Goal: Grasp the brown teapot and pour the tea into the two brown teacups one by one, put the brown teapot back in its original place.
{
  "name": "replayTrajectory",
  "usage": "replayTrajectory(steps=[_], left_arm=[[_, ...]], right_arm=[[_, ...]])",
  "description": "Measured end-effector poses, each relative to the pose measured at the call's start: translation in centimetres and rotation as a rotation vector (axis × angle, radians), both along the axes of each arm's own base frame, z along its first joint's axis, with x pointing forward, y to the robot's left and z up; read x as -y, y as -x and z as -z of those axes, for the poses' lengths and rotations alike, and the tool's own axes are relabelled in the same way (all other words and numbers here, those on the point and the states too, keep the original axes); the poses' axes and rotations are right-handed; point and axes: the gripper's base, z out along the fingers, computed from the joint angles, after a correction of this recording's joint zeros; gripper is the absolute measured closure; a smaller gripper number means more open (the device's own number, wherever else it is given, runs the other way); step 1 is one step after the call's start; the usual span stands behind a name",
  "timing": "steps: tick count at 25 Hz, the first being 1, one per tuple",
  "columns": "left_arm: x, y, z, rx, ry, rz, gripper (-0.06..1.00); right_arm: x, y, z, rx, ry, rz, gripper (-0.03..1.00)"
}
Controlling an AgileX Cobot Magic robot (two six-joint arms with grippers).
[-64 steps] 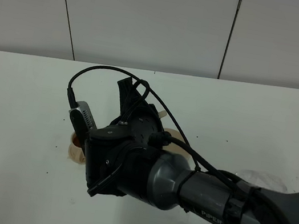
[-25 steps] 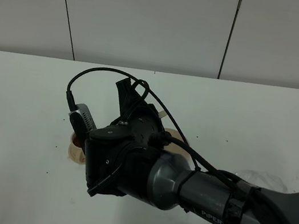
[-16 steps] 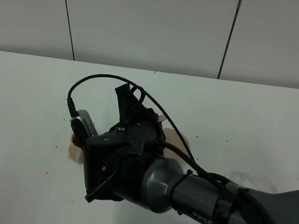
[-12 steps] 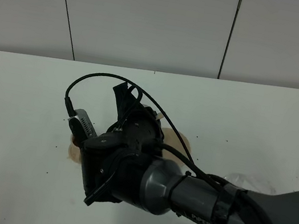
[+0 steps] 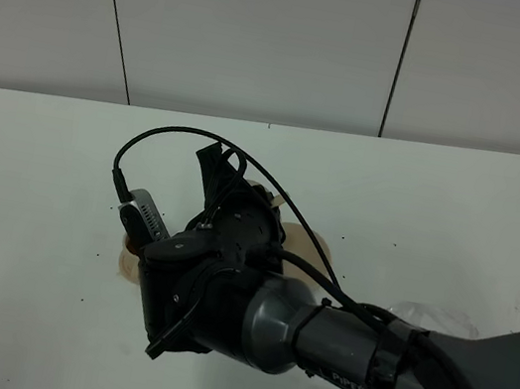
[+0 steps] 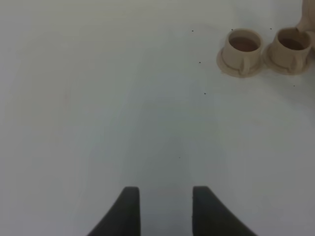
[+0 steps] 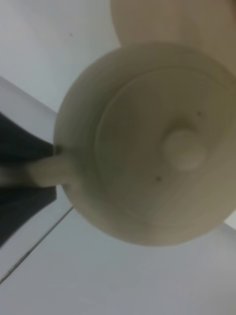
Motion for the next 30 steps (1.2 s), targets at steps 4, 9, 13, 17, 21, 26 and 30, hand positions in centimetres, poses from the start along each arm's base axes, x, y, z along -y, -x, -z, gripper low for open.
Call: replayTrajectory(steps=[4, 9, 13, 17, 21, 26, 30], left_arm=[[0.00, 0.00, 0.00, 0.000, 0.000, 0.000, 0.62], [0.00, 0.00, 0.00, 0.000, 0.000, 0.000, 0.62], [0.00, 0.00, 0.00, 0.000, 0.000, 0.000, 0.62], [0.00, 0.00, 0.00, 0.000, 0.000, 0.000, 0.62], [0.00, 0.00, 0.00, 0.000, 0.000, 0.000, 0.62], [0.00, 0.00, 0.00, 0.000, 0.000, 0.000, 0.62], [0.00, 0.00, 0.00, 0.000, 0.000, 0.000, 0.62]], right_arm=[[0.08, 0.00, -0.02, 0.002, 0.005, 0.007, 0.87], [0.04, 0.06, -0.04, 0.005, 0.008, 0.006, 0.87], [-0.05, 0.16, -0.09, 0.009, 0.011, 0.001, 0.87], [-0.08, 0.19, -0.09, 0.009, 0.011, 0.000, 0.87], [-0.13, 0.25, -0.10, 0.011, 0.012, -0.001, 0.87], [-0.20, 0.32, -0.12, 0.013, 0.014, -0.005, 0.87], [-0.19, 0.32, -0.12, 0.014, 0.015, -0.005, 0.87]])
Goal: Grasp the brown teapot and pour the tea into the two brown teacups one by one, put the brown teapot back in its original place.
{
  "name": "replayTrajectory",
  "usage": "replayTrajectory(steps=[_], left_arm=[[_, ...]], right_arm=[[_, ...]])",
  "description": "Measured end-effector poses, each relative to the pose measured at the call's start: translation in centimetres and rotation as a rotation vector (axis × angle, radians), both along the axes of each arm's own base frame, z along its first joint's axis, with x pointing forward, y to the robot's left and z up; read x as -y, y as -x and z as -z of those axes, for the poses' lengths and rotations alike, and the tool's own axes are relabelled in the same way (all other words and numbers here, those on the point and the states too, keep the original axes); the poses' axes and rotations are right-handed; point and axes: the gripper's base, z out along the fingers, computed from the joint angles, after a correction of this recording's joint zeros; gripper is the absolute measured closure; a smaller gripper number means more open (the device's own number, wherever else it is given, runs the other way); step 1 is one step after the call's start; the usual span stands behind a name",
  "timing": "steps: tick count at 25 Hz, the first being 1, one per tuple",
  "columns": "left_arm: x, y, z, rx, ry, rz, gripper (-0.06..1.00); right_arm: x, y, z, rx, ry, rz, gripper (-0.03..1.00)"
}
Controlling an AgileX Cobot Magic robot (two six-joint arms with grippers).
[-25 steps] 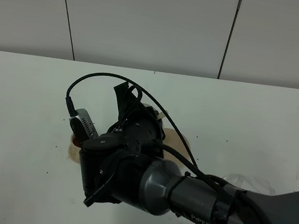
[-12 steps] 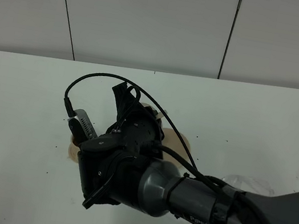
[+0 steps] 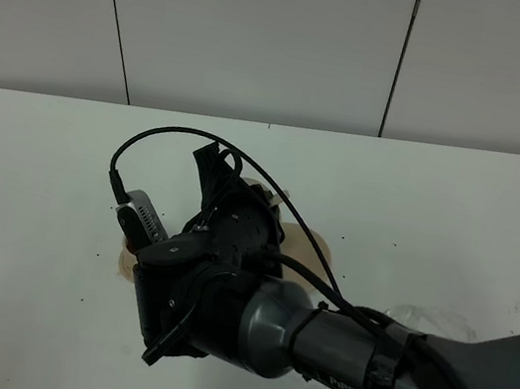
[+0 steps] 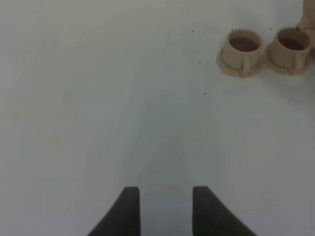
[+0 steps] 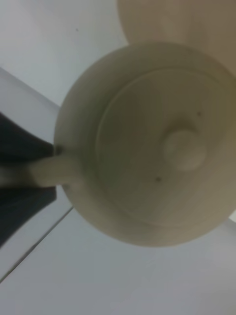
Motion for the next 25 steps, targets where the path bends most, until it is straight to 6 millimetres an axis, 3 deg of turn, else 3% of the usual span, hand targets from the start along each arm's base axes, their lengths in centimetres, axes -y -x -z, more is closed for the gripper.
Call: replayTrajectory(steps=[25], left_arm=[[0.00, 0.00, 0.00, 0.000, 0.000, 0.000, 0.62]], right_arm=[[-0.02, -0.06, -0.10, 0.012, 0.007, -0.007, 0.87]])
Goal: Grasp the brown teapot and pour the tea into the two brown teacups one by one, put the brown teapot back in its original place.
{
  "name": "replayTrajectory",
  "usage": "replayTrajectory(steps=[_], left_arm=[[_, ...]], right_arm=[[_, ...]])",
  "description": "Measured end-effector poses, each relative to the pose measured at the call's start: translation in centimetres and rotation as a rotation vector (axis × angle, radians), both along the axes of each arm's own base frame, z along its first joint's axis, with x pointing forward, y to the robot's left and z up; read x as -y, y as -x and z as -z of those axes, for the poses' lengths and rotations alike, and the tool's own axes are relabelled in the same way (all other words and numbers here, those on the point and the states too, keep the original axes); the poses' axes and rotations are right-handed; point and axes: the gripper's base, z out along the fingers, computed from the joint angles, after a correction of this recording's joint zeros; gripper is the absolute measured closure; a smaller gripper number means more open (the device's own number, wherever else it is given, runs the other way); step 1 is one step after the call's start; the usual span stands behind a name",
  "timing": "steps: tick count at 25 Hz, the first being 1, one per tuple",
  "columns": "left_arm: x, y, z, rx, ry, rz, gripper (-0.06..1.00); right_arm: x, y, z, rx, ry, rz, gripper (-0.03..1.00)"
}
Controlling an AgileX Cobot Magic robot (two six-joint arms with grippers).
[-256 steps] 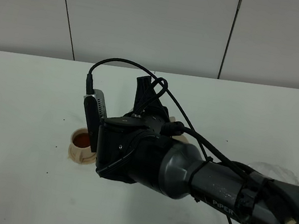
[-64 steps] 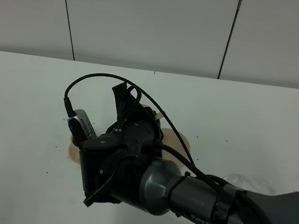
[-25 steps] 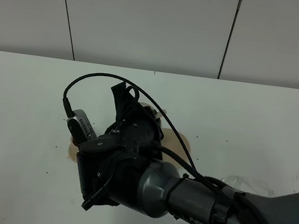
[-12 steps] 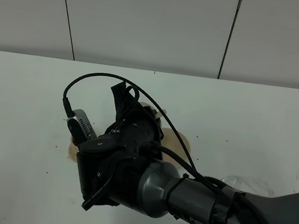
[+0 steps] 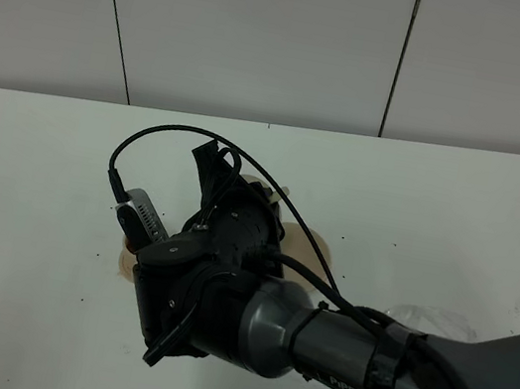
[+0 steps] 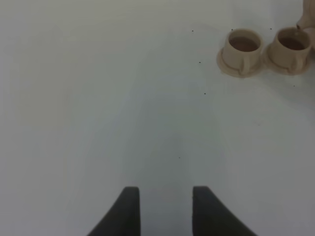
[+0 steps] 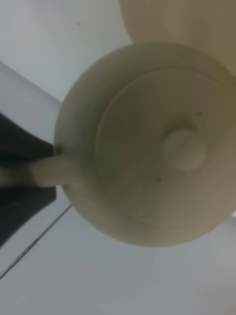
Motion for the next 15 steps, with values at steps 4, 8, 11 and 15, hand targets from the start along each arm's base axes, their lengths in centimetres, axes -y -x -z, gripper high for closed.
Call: replayTrajectory(steps=[4, 8, 11, 15], left_arm=[[0.00, 0.00, 0.00, 0.000, 0.000, 0.000, 0.62], [0.00, 0.00, 0.00, 0.000, 0.000, 0.000, 0.62], [0.00, 0.00, 0.00, 0.000, 0.000, 0.000, 0.62], [0.00, 0.00, 0.00, 0.000, 0.000, 0.000, 0.62]], right_arm=[[0.00, 0.00, 0.00, 0.000, 0.000, 0.000, 0.87], [0.00, 0.00, 0.00, 0.000, 0.000, 0.000, 0.87], [0.01, 0.00, 0.00, 0.000, 0.001, 0.001, 0.87], [0.01, 0.00, 0.00, 0.000, 0.001, 0.001, 0.87]])
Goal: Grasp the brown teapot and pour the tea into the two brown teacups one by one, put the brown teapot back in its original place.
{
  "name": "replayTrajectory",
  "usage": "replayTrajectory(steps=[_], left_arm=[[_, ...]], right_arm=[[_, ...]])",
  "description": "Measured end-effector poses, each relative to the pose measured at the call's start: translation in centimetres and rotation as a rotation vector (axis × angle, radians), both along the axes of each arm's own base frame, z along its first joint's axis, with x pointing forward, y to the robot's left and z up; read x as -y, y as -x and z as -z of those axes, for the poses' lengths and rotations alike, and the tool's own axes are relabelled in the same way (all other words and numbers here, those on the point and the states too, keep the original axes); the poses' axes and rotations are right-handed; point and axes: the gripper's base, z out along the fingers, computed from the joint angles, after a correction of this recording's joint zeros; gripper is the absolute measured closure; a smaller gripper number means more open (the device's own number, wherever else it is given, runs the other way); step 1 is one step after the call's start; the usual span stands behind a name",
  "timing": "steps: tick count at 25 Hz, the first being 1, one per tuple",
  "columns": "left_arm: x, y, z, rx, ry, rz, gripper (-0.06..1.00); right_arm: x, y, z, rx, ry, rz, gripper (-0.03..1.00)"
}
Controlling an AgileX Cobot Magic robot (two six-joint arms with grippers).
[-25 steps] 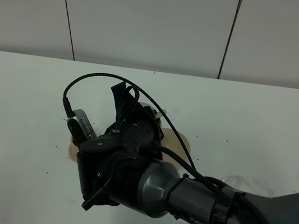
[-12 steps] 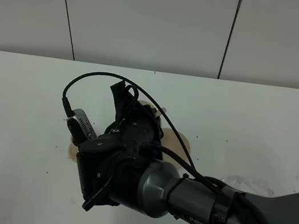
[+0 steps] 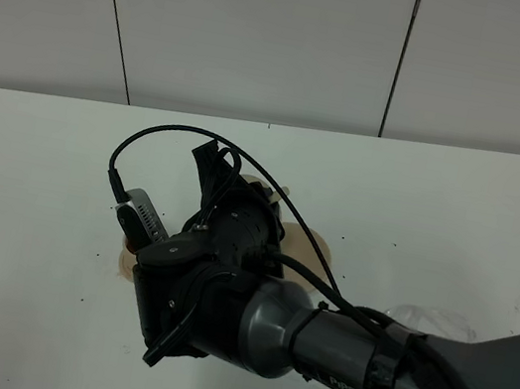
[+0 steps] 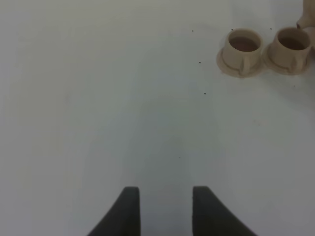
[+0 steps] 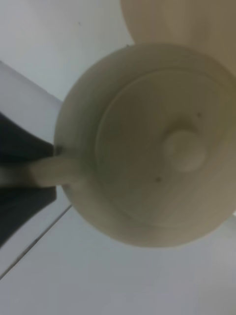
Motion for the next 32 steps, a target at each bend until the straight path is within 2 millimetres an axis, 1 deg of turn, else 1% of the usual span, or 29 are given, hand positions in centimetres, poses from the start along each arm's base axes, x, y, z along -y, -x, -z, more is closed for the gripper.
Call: replayTrajectory(steps=[17, 21, 25, 32], left_arm=[[0.0, 0.0, 0.0, 0.000, 0.000, 0.000, 0.62], [0.0, 0.0, 0.0, 0.000, 0.000, 0.000, 0.62], [0.0, 0.0, 0.0, 0.000, 0.000, 0.000, 0.62], [0.0, 0.0, 0.0, 0.000, 0.000, 0.000, 0.62]], right_arm=[[0.0, 0.0, 0.0, 0.001, -0.001, 0.003, 0.87], [0.0, 0.0, -0.5, 0.004, -0.015, -0.001, 0.87], [0.2, 0.2, -1.7, 0.002, -0.052, -0.001, 0.87], [0.3, 0.5, -2.5, -0.040, -0.117, 0.015, 0.87]])
